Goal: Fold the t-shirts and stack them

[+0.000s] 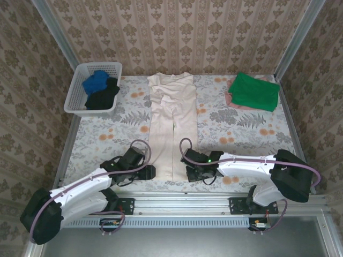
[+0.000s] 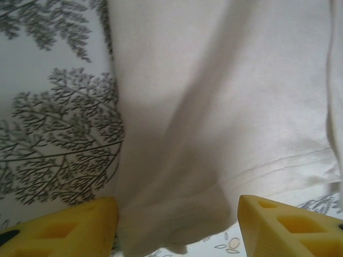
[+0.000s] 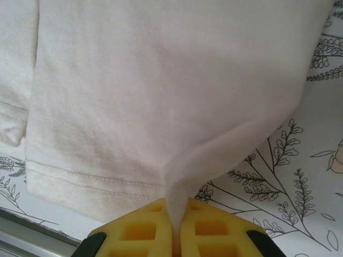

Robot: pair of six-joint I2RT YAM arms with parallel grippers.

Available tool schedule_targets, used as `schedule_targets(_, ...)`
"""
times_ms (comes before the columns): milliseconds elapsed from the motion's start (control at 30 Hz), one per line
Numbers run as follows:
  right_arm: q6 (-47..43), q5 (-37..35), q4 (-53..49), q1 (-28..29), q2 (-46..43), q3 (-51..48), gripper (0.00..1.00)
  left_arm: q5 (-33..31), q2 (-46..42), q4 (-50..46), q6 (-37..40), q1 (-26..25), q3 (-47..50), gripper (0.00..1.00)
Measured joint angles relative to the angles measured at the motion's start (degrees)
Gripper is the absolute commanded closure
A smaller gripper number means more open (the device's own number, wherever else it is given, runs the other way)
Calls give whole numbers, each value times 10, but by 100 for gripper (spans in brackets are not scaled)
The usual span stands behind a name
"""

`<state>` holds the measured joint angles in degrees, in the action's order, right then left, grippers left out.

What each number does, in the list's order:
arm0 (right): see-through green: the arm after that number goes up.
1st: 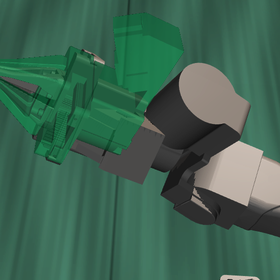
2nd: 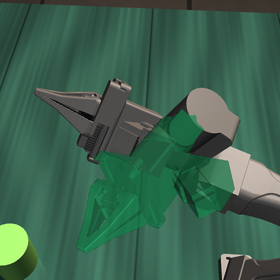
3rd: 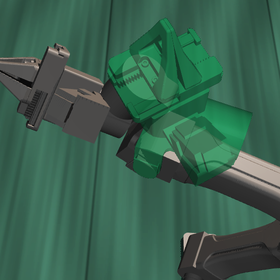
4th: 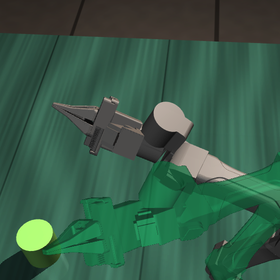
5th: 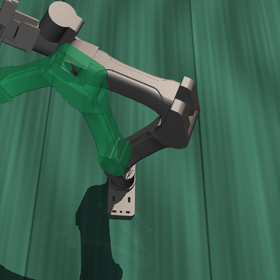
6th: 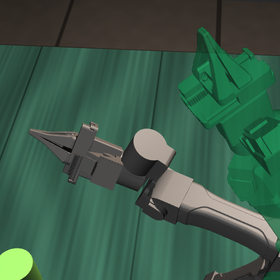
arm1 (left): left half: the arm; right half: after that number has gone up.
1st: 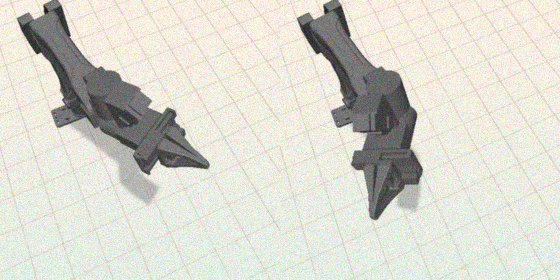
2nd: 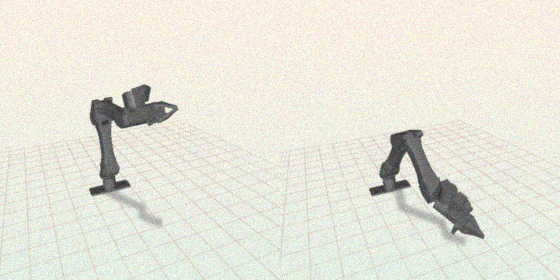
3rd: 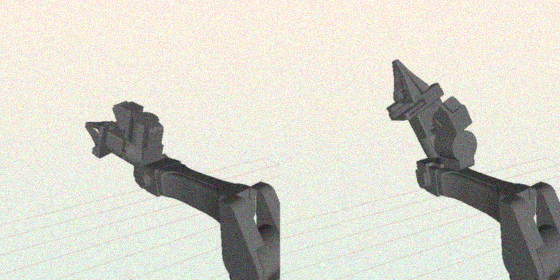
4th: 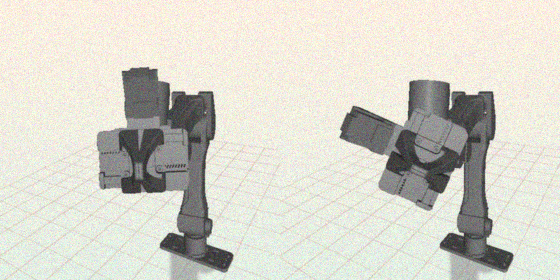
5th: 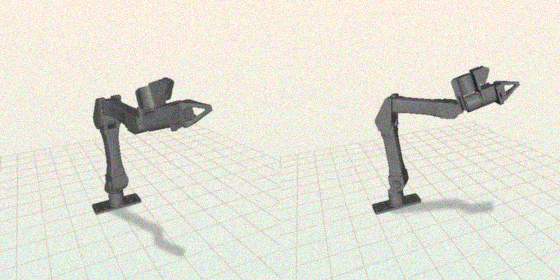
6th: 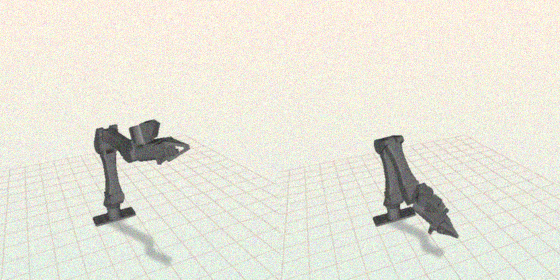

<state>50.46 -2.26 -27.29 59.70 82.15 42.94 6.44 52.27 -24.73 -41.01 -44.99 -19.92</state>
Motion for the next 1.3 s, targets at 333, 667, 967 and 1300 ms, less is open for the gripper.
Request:
schedule_targets(333, -10, -3, 1, -6, 0, 2, 94, -48, 28, -40, -15, -11, -16, 53)
schedule_targets(667, -19, -6, -2, -21, -28, 10, 98, -33, -14, 12, -34, -31, -28, 91)
schedule_targets(967, -69, -8, -8, -71, -30, 141, 100, 17, -10, 46, -6, -22, -130, 100)
schedule_targets(1300, -134, 1, -6, -216, 74, 259, 100, 84, 181, 55, 77, 153, -281, 100)
